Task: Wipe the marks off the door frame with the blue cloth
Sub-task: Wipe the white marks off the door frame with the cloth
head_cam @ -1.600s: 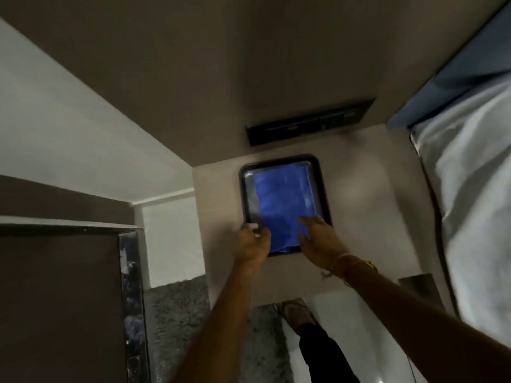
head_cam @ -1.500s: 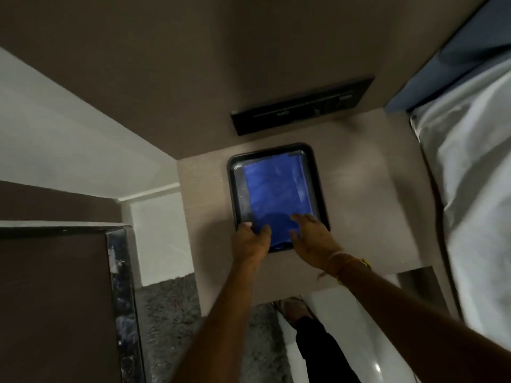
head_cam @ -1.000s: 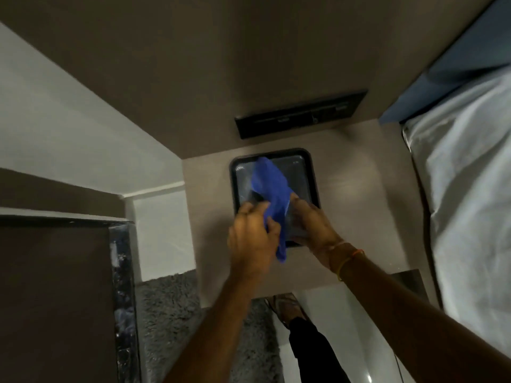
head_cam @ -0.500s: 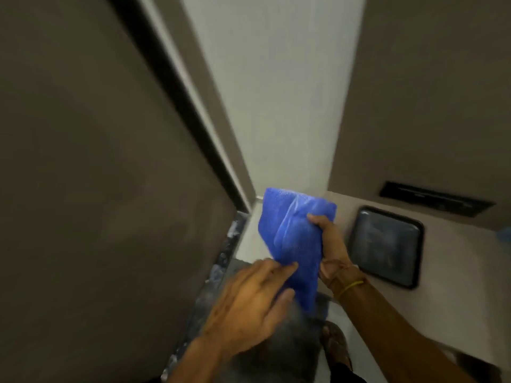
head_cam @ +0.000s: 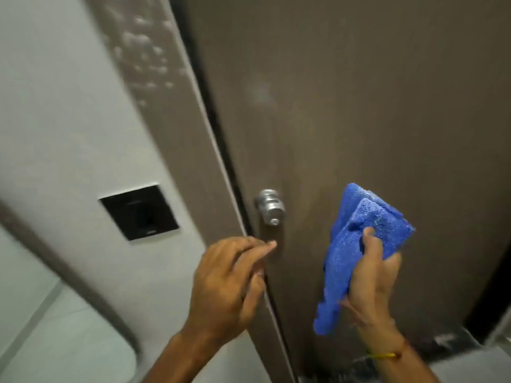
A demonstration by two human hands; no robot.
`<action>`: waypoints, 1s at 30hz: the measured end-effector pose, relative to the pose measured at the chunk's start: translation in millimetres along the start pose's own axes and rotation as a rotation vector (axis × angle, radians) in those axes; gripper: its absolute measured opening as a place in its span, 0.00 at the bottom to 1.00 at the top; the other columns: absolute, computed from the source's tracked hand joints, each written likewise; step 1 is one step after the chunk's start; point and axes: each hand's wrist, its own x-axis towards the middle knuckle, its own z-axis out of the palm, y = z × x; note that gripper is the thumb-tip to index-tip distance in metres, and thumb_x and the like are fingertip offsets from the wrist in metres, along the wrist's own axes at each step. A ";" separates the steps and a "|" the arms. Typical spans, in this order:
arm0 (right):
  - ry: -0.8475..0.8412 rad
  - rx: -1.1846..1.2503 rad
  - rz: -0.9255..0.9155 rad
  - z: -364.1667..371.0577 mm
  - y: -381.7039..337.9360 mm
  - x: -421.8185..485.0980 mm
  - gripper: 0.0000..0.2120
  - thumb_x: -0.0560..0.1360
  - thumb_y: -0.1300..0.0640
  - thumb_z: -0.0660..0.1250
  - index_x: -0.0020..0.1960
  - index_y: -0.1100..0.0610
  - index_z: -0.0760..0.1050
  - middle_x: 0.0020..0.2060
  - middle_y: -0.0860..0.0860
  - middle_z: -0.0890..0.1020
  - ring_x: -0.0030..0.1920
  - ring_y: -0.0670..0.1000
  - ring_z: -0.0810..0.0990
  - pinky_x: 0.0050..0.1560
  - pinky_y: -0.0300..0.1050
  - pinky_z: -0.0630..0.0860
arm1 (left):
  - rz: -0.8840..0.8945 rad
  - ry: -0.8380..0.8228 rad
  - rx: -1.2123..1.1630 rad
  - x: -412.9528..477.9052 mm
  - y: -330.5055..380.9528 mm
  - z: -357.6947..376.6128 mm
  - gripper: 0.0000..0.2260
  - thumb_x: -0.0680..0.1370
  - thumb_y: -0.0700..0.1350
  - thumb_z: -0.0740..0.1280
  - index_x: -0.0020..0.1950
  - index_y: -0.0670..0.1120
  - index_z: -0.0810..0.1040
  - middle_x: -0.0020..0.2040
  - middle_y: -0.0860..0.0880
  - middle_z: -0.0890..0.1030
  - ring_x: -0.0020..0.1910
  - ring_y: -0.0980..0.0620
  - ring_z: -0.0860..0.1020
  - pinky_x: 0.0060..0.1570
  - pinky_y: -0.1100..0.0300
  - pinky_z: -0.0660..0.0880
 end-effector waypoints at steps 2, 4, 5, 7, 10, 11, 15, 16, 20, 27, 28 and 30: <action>-0.083 -0.020 -0.035 38.8 8.0 -32.0 0.09 0.77 0.53 0.60 0.56 0.52 0.73 0.55 0.58 0.80 0.54 0.58 0.79 0.60 0.60 0.74 | -0.048 0.118 0.135 -0.5 -30.1 -40.6 0.14 0.76 0.44 0.59 0.60 0.47 0.74 0.54 0.45 0.79 0.55 0.50 0.75 0.58 0.60 0.68; -0.144 -0.038 -0.087 67.9 8.4 -56.8 0.16 0.74 0.50 0.60 0.62 0.49 0.70 0.62 0.56 0.77 0.62 0.58 0.77 0.65 0.63 0.71 | -0.105 0.199 0.232 3.0 -54.1 -70.2 0.14 0.77 0.44 0.57 0.61 0.46 0.73 0.55 0.44 0.79 0.56 0.49 0.74 0.59 0.62 0.67; -0.163 -0.032 -0.146 76.4 9.3 -64.7 0.20 0.74 0.50 0.59 0.65 0.50 0.69 0.64 0.54 0.76 0.64 0.57 0.76 0.66 0.62 0.71 | -0.147 0.221 0.270 4.4 -63.1 -78.8 0.15 0.77 0.45 0.58 0.61 0.45 0.73 0.57 0.43 0.79 0.57 0.49 0.73 0.59 0.61 0.67; -0.215 0.004 -0.311 96.0 12.3 -77.7 0.24 0.74 0.56 0.57 0.70 0.53 0.65 0.66 0.46 0.75 0.66 0.46 0.74 0.68 0.46 0.71 | -0.253 0.235 0.324 8.1 -78.7 -95.4 0.17 0.76 0.45 0.58 0.63 0.43 0.73 0.60 0.41 0.78 0.60 0.48 0.72 0.60 0.60 0.66; -0.263 0.035 -0.424 121.2 12.8 -91.9 0.26 0.74 0.60 0.56 0.72 0.49 0.62 0.61 0.29 0.73 0.65 0.35 0.72 0.64 0.32 0.69 | -0.342 0.256 0.373 23.7 -96.7 -110.4 0.19 0.76 0.44 0.57 0.66 0.44 0.71 0.65 0.42 0.74 0.64 0.49 0.69 0.63 0.59 0.63; -0.242 0.025 -0.463 132.0 11.0 -97.1 0.27 0.74 0.59 0.57 0.72 0.46 0.62 0.60 0.27 0.73 0.65 0.37 0.72 0.65 0.38 0.70 | -0.338 0.275 0.394 34.7 -103.7 -117.5 0.19 0.75 0.44 0.57 0.67 0.44 0.70 0.67 0.42 0.73 0.65 0.48 0.69 0.64 0.57 0.64; -0.186 -0.018 -0.676 169.2 -0.7 -113.5 0.27 0.76 0.61 0.58 0.74 0.48 0.59 0.71 0.47 0.69 0.72 0.50 0.67 0.70 0.59 0.67 | -0.296 0.350 0.492 83.5 -125.7 -134.8 0.22 0.75 0.40 0.60 0.69 0.43 0.66 0.71 0.41 0.67 0.71 0.44 0.64 0.68 0.47 0.64; -0.215 -0.013 -0.716 180.6 -3.5 -116.4 0.28 0.76 0.63 0.57 0.74 0.49 0.57 0.73 0.52 0.66 0.74 0.52 0.64 0.71 0.60 0.65 | -0.279 0.365 0.520 96.0 -131.2 -138.3 0.22 0.75 0.41 0.60 0.70 0.43 0.65 0.73 0.41 0.65 0.72 0.44 0.62 0.69 0.47 0.63; -0.334 -0.270 -0.821 222.3 -10.2 -120.0 0.34 0.74 0.53 0.54 0.76 0.58 0.46 0.77 0.57 0.52 0.78 0.53 0.49 0.76 0.61 0.51 | -0.221 0.326 0.643 131.5 -151.8 -145.4 0.26 0.75 0.43 0.56 0.73 0.43 0.58 0.76 0.41 0.58 0.76 0.46 0.53 0.74 0.48 0.53; -0.229 -1.016 -1.066 251.0 8.2 -103.0 0.40 0.72 0.44 0.50 0.73 0.71 0.48 0.74 0.69 0.50 0.75 0.67 0.52 0.70 0.66 0.55 | -0.085 0.312 0.824 148.7 -192.2 -141.6 0.31 0.75 0.48 0.54 0.76 0.43 0.49 0.77 0.43 0.51 0.77 0.46 0.49 0.75 0.48 0.46; -0.197 -1.049 -1.116 250.3 10.5 -96.5 0.39 0.72 0.45 0.50 0.73 0.70 0.50 0.74 0.69 0.51 0.74 0.67 0.54 0.68 0.65 0.56 | -0.062 0.326 0.830 149.1 -195.9 -141.2 0.31 0.75 0.49 0.54 0.76 0.43 0.49 0.77 0.44 0.51 0.77 0.46 0.49 0.75 0.48 0.46; -0.141 -1.101 -1.182 247.5 11.8 -85.3 0.37 0.73 0.46 0.50 0.74 0.69 0.50 0.75 0.67 0.52 0.72 0.66 0.58 0.65 0.63 0.59 | -0.029 0.338 0.841 149.0 -199.2 -141.1 0.31 0.75 0.49 0.53 0.76 0.43 0.50 0.77 0.44 0.51 0.77 0.46 0.49 0.76 0.48 0.48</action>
